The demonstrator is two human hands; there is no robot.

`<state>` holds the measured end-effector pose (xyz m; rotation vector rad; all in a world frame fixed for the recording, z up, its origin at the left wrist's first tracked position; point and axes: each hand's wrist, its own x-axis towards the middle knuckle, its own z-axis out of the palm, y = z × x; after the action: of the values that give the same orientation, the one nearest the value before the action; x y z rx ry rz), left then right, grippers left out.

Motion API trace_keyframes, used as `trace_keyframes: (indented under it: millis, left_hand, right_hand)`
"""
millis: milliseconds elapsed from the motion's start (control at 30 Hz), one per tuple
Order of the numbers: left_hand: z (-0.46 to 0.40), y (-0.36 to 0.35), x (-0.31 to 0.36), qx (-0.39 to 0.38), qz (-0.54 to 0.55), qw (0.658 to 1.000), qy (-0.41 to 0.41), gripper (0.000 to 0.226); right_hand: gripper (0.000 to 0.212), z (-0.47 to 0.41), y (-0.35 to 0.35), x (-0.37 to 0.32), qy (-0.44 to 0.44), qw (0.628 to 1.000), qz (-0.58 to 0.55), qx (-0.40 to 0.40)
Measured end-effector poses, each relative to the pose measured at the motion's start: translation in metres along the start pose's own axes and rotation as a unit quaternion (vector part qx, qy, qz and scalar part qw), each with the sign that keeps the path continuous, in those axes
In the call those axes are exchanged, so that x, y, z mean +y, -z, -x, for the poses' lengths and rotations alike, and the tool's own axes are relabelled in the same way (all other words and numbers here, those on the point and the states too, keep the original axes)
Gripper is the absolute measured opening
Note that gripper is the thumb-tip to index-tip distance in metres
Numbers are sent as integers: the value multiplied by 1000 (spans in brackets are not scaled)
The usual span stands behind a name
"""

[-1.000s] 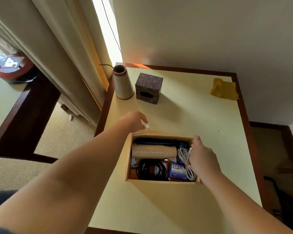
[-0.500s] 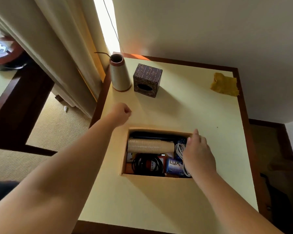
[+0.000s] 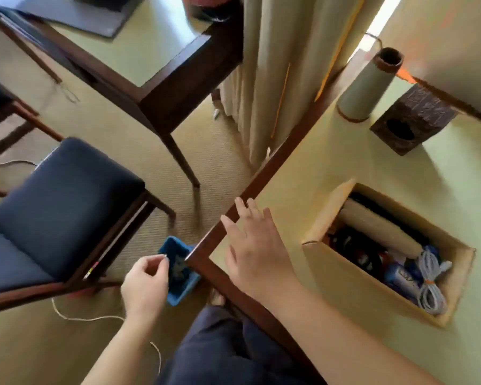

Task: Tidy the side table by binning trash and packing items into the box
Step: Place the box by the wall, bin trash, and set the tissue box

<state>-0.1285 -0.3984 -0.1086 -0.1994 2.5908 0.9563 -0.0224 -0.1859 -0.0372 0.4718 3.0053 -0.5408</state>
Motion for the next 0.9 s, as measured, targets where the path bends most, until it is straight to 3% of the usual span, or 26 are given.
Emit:
trace_keyframes:
  millis: [133,333,600,700,833,900]
  left_hand:
    - [-41,-13,-71,-33,-2,996,86,7]
    - [-120,-83,-145,-109,-74,982,134,11]
    - [-189,-130,-210,-139,-140,970,141,22]
    - [-195,-118,-213,-139,-139,969,148,16]
    - [-165,-82,-163,-119,-81,978,153,49]
    - [-139,-65,-121,-122,-40,985,118,49]
  right_hand:
    - [56,-20,-56,-26,33,998,-19,-47]
    - [54,-53,-122,-45,20,999,-16,-22]
    - [31,-54,-140,-49,4,997,76,25]
    - [31,-55,-139,-47,8,997,67,39]
    - [38,-56,-130,-48,17,999,37,11]
    - [43,-56,-126,-43,21,999,-9,-30]
